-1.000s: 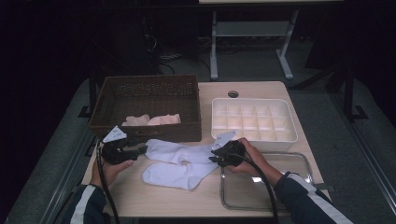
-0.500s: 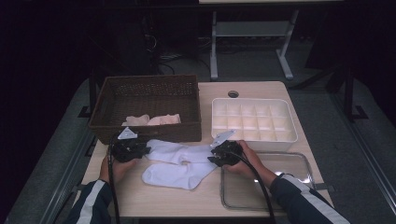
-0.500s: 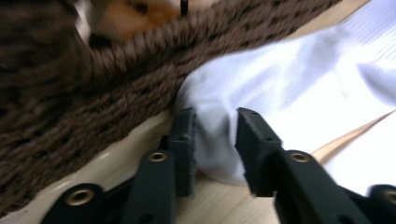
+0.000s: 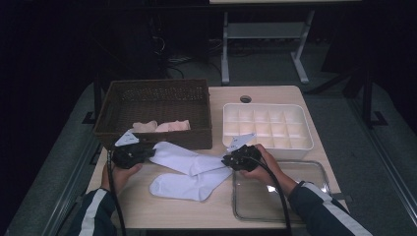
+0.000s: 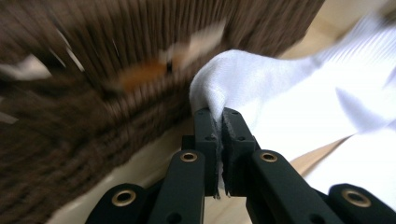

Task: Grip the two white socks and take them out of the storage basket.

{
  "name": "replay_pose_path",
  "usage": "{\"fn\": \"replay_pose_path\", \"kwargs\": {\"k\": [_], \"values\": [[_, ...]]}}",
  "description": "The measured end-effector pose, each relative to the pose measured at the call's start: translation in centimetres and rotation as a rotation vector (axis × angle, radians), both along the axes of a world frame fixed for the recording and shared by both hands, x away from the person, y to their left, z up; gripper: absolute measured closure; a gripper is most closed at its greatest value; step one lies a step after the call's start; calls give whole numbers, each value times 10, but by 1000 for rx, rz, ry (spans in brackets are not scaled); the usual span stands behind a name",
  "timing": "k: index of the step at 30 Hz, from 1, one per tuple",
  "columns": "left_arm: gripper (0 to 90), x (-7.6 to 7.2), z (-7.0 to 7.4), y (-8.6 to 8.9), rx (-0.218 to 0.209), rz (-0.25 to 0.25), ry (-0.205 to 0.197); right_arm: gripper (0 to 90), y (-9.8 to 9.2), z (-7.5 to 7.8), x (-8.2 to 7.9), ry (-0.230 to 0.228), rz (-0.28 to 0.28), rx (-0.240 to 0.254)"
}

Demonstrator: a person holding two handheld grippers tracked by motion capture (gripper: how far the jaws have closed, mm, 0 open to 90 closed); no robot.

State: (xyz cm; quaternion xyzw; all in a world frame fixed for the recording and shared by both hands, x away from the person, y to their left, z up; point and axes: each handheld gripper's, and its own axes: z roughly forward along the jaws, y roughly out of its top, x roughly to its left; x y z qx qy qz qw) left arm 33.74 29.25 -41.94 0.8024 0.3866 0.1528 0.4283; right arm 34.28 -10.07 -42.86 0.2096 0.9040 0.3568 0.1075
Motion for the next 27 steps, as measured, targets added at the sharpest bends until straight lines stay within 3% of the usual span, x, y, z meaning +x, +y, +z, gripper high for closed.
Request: {"fn": "replay_pose_path", "kwargs": {"k": [5,8,10,14,19,21,27], "values": [[859,-25,27,8,-74,-8,-20,805,-12,20,-10,-16,9,56],[859,-41,34,10,-85,-14,-12,805,-20,28,-18,-13,31,78],[859,-55,35,10,-87,-15,-7,805,-22,30,-23,-18,44,66],[859,-72,24,9,-89,-18,42,805,-20,28,-25,-29,74,38],[859,-80,3,9,-82,-5,122,803,-14,17,-21,6,105,-14],[858,-80,-9,6,-56,-9,169,799,-12,10,-19,-1,116,-54],[836,-83,-27,-1,40,-22,234,744,-6,-7,-11,29,156,-146]]}}
